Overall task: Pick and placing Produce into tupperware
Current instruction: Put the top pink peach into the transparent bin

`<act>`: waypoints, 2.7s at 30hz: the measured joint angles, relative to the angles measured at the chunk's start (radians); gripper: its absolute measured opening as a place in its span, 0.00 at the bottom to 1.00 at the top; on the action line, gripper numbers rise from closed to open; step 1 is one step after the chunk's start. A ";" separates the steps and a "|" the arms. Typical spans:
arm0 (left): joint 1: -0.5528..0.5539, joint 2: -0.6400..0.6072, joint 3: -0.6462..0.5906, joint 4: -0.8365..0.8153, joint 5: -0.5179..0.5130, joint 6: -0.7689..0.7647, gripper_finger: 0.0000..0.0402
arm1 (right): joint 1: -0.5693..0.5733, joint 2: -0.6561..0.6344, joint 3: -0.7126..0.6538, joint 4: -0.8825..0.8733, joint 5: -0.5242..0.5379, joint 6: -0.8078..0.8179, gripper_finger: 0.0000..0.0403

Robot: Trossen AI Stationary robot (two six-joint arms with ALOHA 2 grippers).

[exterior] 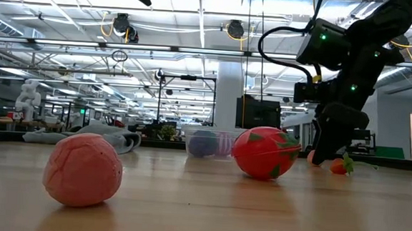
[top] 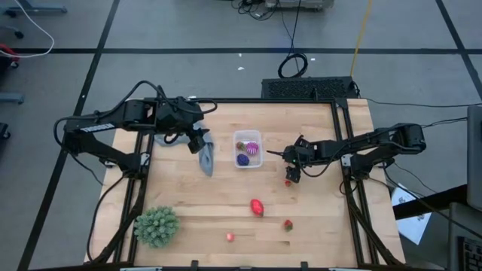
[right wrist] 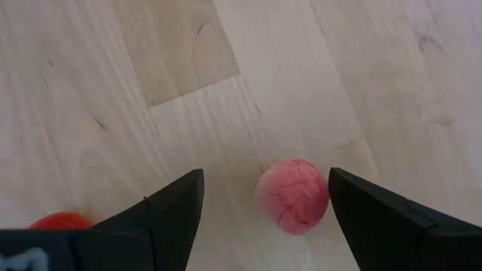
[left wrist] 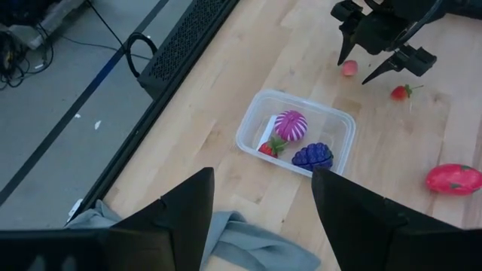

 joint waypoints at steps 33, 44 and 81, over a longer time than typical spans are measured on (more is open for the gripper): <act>0.000 0.000 0.000 -0.016 0.000 -0.009 0.57 | 0.000 0.000 0.000 0.004 0.009 -0.023 0.29; 0.000 0.000 0.000 -0.017 0.000 -0.009 0.57 | 0.000 0.000 0.028 -0.007 0.009 -0.047 0.30; 0.000 0.000 0.000 -0.024 0.002 0.017 0.57 | -0.040 0.346 0.654 -0.158 -0.071 -0.388 0.30</act>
